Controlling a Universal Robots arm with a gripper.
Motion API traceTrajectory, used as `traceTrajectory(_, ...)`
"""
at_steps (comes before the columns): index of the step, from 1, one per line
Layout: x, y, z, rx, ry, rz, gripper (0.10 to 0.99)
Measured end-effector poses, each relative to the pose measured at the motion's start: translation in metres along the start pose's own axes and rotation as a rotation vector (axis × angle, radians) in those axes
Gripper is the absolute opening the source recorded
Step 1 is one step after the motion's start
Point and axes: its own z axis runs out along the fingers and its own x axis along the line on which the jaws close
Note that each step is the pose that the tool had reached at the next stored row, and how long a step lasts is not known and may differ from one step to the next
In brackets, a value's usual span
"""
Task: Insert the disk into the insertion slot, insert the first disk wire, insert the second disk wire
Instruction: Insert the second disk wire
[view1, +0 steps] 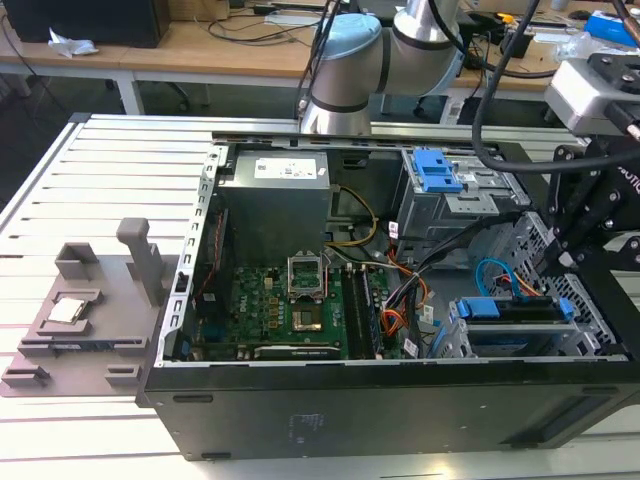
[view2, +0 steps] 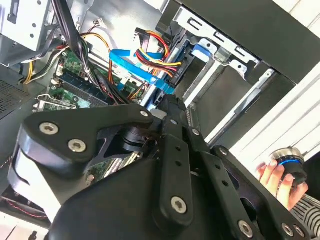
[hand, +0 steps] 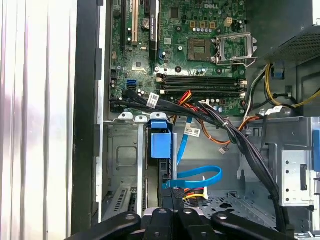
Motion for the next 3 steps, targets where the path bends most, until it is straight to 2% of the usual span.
traceTrajectory(3, 0.0, 0.0, -0.0001, 0.0, 0.0, 0.0, 0.106)
